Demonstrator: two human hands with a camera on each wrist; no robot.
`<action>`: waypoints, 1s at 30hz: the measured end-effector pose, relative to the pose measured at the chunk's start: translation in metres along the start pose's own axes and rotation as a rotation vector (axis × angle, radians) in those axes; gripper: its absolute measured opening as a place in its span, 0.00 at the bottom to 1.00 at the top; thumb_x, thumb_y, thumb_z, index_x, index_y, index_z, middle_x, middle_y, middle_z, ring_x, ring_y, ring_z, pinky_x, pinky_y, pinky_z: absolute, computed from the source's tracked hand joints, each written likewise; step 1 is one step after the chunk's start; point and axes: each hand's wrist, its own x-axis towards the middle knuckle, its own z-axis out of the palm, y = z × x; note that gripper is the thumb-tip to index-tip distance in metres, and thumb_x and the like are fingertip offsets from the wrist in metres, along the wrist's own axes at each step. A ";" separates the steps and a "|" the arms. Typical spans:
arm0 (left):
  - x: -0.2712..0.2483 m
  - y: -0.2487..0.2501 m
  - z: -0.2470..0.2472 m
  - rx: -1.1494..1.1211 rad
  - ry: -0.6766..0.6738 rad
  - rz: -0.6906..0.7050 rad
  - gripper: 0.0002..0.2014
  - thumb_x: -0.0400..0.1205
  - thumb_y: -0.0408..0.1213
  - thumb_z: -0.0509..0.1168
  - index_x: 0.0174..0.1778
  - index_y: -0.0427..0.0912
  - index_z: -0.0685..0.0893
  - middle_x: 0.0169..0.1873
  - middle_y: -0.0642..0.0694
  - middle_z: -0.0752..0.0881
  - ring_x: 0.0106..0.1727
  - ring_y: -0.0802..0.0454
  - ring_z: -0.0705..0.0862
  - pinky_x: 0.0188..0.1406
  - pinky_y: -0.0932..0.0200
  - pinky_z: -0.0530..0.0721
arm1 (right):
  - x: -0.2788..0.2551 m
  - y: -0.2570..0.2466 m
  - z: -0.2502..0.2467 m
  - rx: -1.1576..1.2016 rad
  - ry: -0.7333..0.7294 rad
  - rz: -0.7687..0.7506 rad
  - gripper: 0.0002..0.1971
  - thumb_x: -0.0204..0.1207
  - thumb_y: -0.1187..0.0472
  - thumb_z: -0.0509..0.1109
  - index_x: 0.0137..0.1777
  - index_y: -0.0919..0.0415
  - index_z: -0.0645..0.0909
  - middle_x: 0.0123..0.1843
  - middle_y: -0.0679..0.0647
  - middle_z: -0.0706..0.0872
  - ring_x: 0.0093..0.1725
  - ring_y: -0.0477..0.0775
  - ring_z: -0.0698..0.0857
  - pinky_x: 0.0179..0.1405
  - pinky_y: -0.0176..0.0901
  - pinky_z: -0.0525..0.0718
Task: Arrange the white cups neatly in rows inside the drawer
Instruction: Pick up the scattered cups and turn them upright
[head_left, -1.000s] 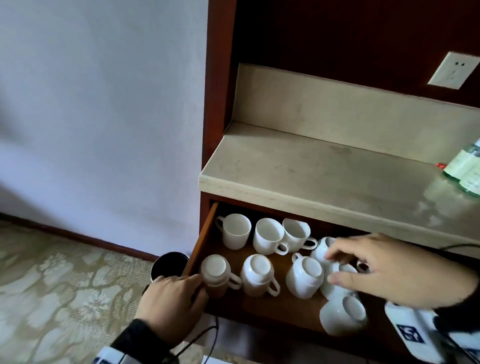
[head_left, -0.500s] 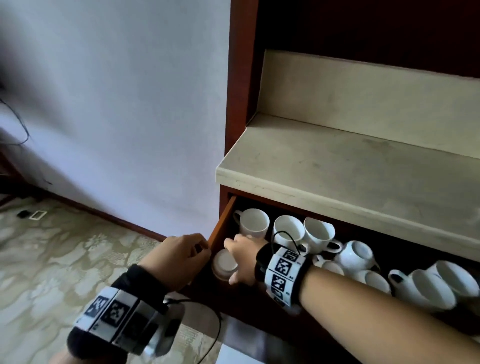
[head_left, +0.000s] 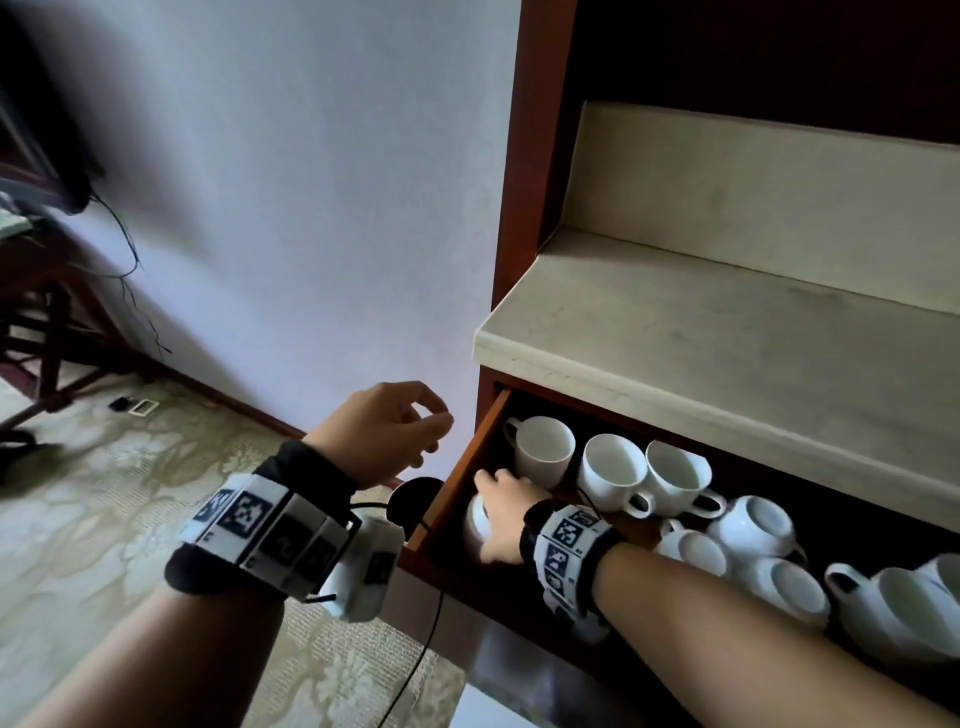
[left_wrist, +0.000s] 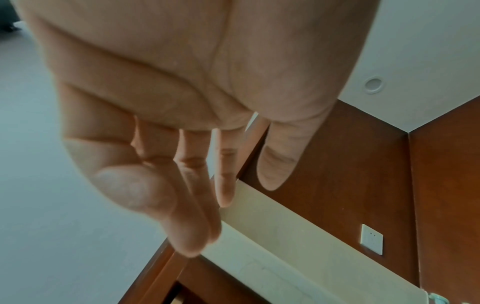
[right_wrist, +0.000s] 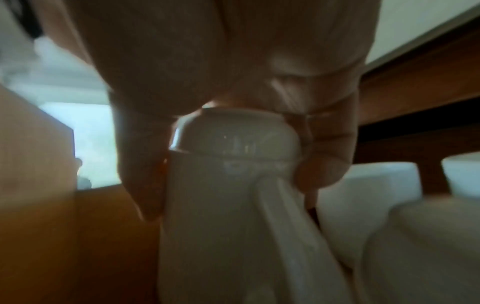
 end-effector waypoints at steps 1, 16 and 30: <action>0.002 -0.002 0.003 0.003 -0.006 -0.012 0.08 0.72 0.51 0.67 0.42 0.54 0.84 0.37 0.44 0.90 0.34 0.48 0.88 0.35 0.52 0.87 | -0.007 0.004 -0.006 0.050 0.048 -0.001 0.41 0.63 0.48 0.79 0.72 0.58 0.63 0.68 0.57 0.73 0.65 0.62 0.79 0.59 0.54 0.83; 0.024 0.032 0.049 -0.480 -0.331 -0.175 0.22 0.69 0.57 0.67 0.53 0.48 0.83 0.47 0.46 0.87 0.39 0.52 0.87 0.41 0.53 0.87 | -0.048 0.047 -0.043 1.692 0.683 -0.162 0.33 0.46 0.58 0.84 0.52 0.55 0.73 0.53 0.63 0.83 0.51 0.62 0.84 0.54 0.79 0.77; 0.050 0.028 0.074 0.376 -0.144 -0.001 0.49 0.53 0.58 0.80 0.65 0.45 0.65 0.54 0.50 0.81 0.54 0.49 0.82 0.53 0.50 0.85 | -0.061 0.074 -0.058 0.562 0.363 -0.112 0.50 0.55 0.50 0.86 0.75 0.51 0.61 0.63 0.45 0.79 0.61 0.42 0.80 0.57 0.33 0.78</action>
